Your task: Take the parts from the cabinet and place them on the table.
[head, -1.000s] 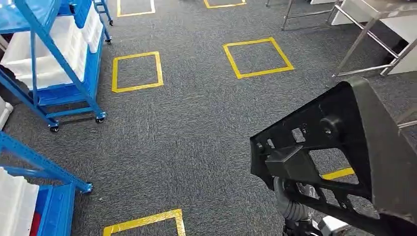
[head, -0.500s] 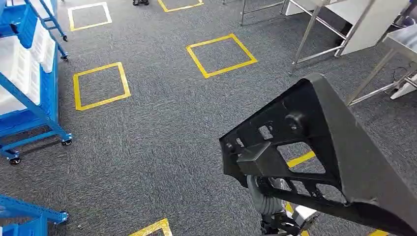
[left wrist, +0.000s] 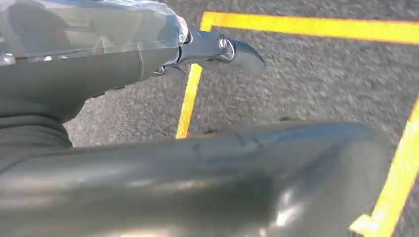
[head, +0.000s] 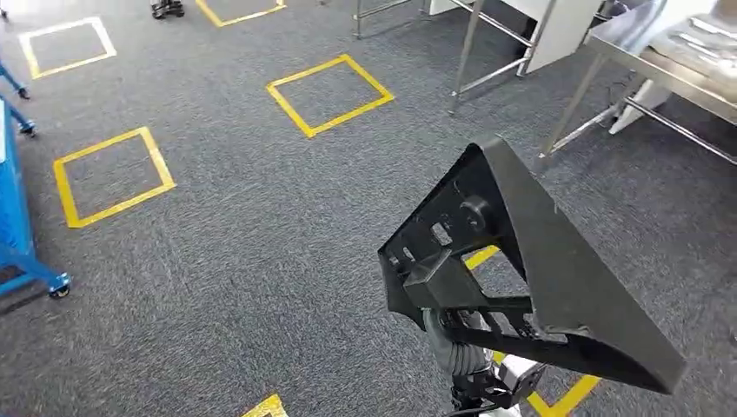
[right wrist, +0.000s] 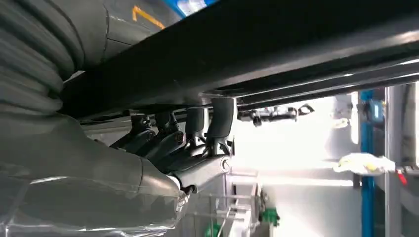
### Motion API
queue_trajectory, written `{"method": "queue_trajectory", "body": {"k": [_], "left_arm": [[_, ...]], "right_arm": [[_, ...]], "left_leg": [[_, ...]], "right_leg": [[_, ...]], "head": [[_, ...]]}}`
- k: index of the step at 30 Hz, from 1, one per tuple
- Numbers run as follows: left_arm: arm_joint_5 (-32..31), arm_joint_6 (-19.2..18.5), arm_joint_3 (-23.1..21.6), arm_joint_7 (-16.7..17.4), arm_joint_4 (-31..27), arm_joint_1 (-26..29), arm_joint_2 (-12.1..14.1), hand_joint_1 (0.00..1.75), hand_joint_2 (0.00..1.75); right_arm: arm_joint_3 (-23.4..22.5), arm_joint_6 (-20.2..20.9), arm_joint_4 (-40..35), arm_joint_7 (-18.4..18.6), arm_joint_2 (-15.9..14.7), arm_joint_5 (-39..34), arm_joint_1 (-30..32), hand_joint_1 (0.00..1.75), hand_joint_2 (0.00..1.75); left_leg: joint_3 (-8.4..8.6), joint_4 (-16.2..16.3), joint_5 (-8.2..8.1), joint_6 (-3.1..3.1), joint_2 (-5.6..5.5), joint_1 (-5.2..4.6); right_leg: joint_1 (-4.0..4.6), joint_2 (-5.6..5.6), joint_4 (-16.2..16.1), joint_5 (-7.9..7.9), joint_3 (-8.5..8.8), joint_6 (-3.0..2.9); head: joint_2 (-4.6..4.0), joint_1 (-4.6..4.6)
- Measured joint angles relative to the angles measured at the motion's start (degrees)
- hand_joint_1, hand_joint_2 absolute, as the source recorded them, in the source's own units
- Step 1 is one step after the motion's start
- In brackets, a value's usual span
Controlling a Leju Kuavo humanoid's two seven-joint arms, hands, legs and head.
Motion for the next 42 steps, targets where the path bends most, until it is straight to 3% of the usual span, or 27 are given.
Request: {"method": "queue_trajectory", "body": {"k": [3,4,5,6,8,9,10,12,13,14,15,18,19,20,21,23,25,26,28,29,30,34,36,37,39,40,42], "left_arm": [[-0.6,-2.5,-0.1,-0.4,0.0,-0.2,0.0,0.0,0.0],[-0.9,-3.3,-0.2,-0.4,0.0,-0.3,0.1,0.0,0.0],[-1.2,-4.0,-0.2,-0.4,0.0,-0.2,0.4,0.0,0.0],[-1.3,-4.5,-0.3,-0.2,0.0,0.0,0.5,0.0,0.0],[-1.6,-5.2,-0.4,0.1,0.0,0.0,0.8,0.0,0.0],[-1.9,-5.8,-0.6,0.2,0.0,0.0,1.0,0.0,0.0],[-2.2,-6.5,-0.9,0.3,0.0,0.0,1.2,0.0,0.0],[-2.7,-7.6,-1.4,0.6,0.0,0.0,1.8,0.0,0.0],[-3.1,-7.9,-1.7,0.7,0.0,0.0,2.1,0.0,0.0],[-3.7,-7.8,-1.9,0.7,0.0,0.1,2.4,0.0,0.0],[-4.3,-7.6,-2.4,0.6,0.1,0.1,2.5,0.0,0.0],[-5.2,-7.3,-3.7,0.1,0.1,-0.2,2.5,0.0,0.0],[-5.4,-7.5,-4.2,0.0,0.1,-0.3,2.3,0.0,0.0],[-5.5,-7.6,-4.5,0.0,0.1,-0.3,2.3,0.0,0.0],[-5.5,-7.7,-4.7,-0.1,0.1,-0.1,2.3,0.0,0.0],[-5.7,-8.2,-5.1,-0.1,0.1,0.1,2.3,0.0,0.0],[-6.2,-9.0,-5.8,-0.1,0.1,0.1,2.3,0.0,0.0],[-6.7,-9.5,-6.1,-0.1,0.1,0.1,2.3,0.0,0.0],[-7.2,-10.2,-6.9,0.0,0.1,0.0,2.3,0.0,0.0],[-7.4,-10.5,-7.3,0.0,0.1,0.0,2.3,0.0,0.0],[-7.6,-10.7,-7.6,0.0,0.1,0.1,2.3,0.0,0.0],[-7.7,-11.0,-8.6,0.0,0.1,-0.4,2.4,0.0,0.0],[-7.8,-11.0,-8.8,0.0,0.1,-0.3,2.5,0.0,0.0],[-7.8,-11.1,-8.8,0.0,0.1,-0.2,2.5,0.0,0.0],[-7.8,-11.1,-8.9,0.0,0.1,-0.1,2.5,0.0,0.0],[-8.0,-11.3,-9.0,0.0,0.1,0.0,2.6,0.0,0.0],[-8.4,-11.8,-9.5,0.0,0.1,0.1,2.7,0.0,0.0]], "right_arm": [[-1.4,1.3,-0.6,0.0,-0.5,-0.7,0.6,1.75,1.75],[-2.3,1.7,-1.1,0.0,-0.5,-0.8,0.8,1.75,1.75],[-3.3,2.0,-1.6,-0.1,-0.5,-0.8,0.8,1.75,1.75],[-4.2,2.2,-1.8,-0.1,-0.5,-0.9,0.6,1.75,1.75],[-5.4,2.3,-1.9,0.0,-0.6,-0.9,0.7,1.75,1.75],[-6.1,2.3,-2.0,0.0,-0.7,-0.7,0.9,1.75,1.75],[-6.6,1.9,-2.1,0.0,-0.7,-0.5,1.2,1.75,1.75],[-7.6,1.5,-2.8,0.0,-0.9,-0.3,1.8,1.75,1.75],[-8.0,1.3,-3.2,0.0,-0.9,-0.2,2.2,1.75,1.75],[-8.4,1.1,-3.7,0.0,-0.9,0.1,2.6,1.75,1.75],[-9.0,0.4,-4.4,0.0,-0.9,0.6,3.1,1.75,1.75],[-10.7,-2.7,-7.2,0.0,-0.8,3.2,5.6,1.75,1.75],[-11.1,-3.3,-8.1,0.0,-0.8,3.6,6.5,1.75,1.75],[-11.5,-3.6,-8.9,-0.1,-0.8,3.8,7.1,1.75,1.75],[-11.8,-3.7,-9.7,-0.1,-0.8,3.9,7.2,1.75,1.75],[-12.2,-4.1,-10.5,0.0,-0.8,4.1,7.5,1.75,1.75],[-12.7,-4.9,-11.1,0.0,-0.6,4.4,8.6,1.75,1.75],[-13.2,-5.5,-11.6,0.0,-0.6,4.7,9.1,1.75,1.75],[-14.1,-6.1,-12.8,0.0,-0.6,4.9,10.0,1.75,1.75],[-14.6,-6.4,-13.5,0.0,-0.5,5.1,10.4,1.75,1.75],[-14.8,-6.5,-14.0,0.0,-0.5,5.3,10.7,1.75,1.75],[-15.8,-6.5,-15.6,0.0,-0.2,5.6,12.4,1.75,1.75],[-16.0,-6.5,-16.3,-0.1,0.0,5.6,12.8,1.75,1.75],[-16.0,-6.5,-16.4,0.0,0.2,5.6,12.7,1.75,1.75],[-16.1,-6.8,-16.5,0.0,0.5,5.8,12.9,1.75,1.75],[-16.2,-7.1,-16.5,0.0,0.6,6.1,13.0,1.75,1.75],[-16.3,-7.8,-16.6,0.0,0.7,6.3,13.4,1.75,1.75]], "left_leg": [[0.67,-0.1,-0.26,-0.8,1.96,0.05],[0.5,0.2,-0.84,-1.26,1.64,0.35],[0.04,2.2,-2.4,-1.51,-1.93,0.56],[-1.49,5.7,-4.61,-1.58,-3.88,0.65],[-6.13,15.6,-9.07,-1.8,-5.45,0.71],[-7.93,19.1,-9.73,-1.82,-5.5,0.71],[-8.06,19.0,-8.57,-1.73,-5.55,0.71],[-5.24,12.1,-3.73,-1.38,-5.97,0.73],[-2.87,6.4,-0.7,-1.17,-7.47,0.82],[-1.47,2.3,0.64,-0.96,-10.82,0.98],[-0.84,0.8,-0.02,-0.81,-12.0,1.13],[-0.84,1.1,0.0,-0.24,-10.18,0.59],[-0.7,0.4,0.42,0.4,-9.17,1.12],[-0.51,0.1,0.62,0.72,-8.39,1.06],[-0.58,0.1,0.6,1.26,-7.32,0.91],[-0.7,0.1,0.49,1.44,-5.32,0.64],[-0.7,0.1,0.37,1.46,-3.52,0.58],[-0.63,0.1,0.26,1.44,-2.73,0.58],[-0.2,0.1,-0.06,1.19,-1.3,0.58],[0.19,0.1,-0.3,0.84,-0.67,0.46],[0.27,0.2,-0.51,0.5,-0.17,0.07],[1.12,0.0,-0.93,-0.58,2.2,-0.07],[-0.05,3.2,-3.54,-1.06,-2.74,0.4],[-1.98,7.5,-6.05,-1.2,-4.5,0.53],[-6.52,17.1,-9.92,-1.48,-5.49,0.65],[-7.59,19.1,-9.9,-1.51,-5.5,0.66],[-5.81,14.6,-6.01,-1.44,-5.6,0.78]], "right_leg": [[0.42,2.27,0.1,-0.05,-0.38,-0.79],[-0.33,3.13,-0.4,0.33,0.06,-1.33],[-0.4,3.76,-0.5,0.44,0.02,-1.63],[-0.43,4.43,-0.5,0.5,-0.06,-1.86],[-0.34,6.04,-0.4,0.54,-0.19,-2.06],[-0.28,7.06,-0.3,0.55,-0.2,-2.08],[-0.28,8.05,-0.3,0.55,-0.11,-2.08],[-0.29,9.75,-0.1,0.51,0.12,-2.01],[-0.34,10.64,0.0,0.41,0.21,-1.84],[-0.48,11.27,0.1,0.35,0.01,-1.64],[-0.19,11.98,0.6,0.26,-0.4,-1.16],[-0.74,13.99,0.2,0.87,-1.07,0.09],[-0.51,13.93,0.4,0.74,-1.18,0.49],[-0.42,10.62,1.3,0.01,-1.4,0.55],[-0.18,7.12,4.5,-2.42,-3.08,0.79],[-0.41,5.72,13.7,-6.96,-7.45,1.19],[-0.61,5.6,18.5,-7.76,-9.61,1.44],[-0.66,5.39,16.5,-6.17,-8.6,1.53],[-0.62,4.06,6.4,-1.34,-2.82,1.33],[-0.3,0.92,0.6,-0.15,0.47,0.91],[0.29,0.12,0.2,-0.72,0.65,0.44],[0.19,3.1,-0.3,-0.28,0.24,-0.75],[-0.49,4.29,-0.7,0.07,0.59,-1.46],[-0.5,4.94,-0.7,0.14,0.48,-1.7],[-0.43,6.56,-0.6,0.21,0.29,-1.82],[-0.43,7.45,-0.6,0.23,0.3,-1.81],[-0.5,9.15,-0.4,0.21,0.46,-1.77]], "head": [[0.0,0.0],[0.0,0.0],[0.0,-0.02],[0.0,-0.04],[0.0,-0.04],[0.0,-0.04],[0.0,-0.04],[0.0,-0.04],[0.0,-0.04],[0.0,-0.02],[0.0,-0.02],[0.0,-0.02],[0.0,-0.02],[0.0,-0.02],[0.0,0.0],[0.0,0.0],[0.0,0.0],[0.0,0.02],[0.0,0.0],[0.0,0.02],[0.0,0.0],[0.0,0.0],[0.0,-0.04],[0.0,-0.04],[0.0,-0.04],[0.0,-0.04],[0.0,-0.04]]}}
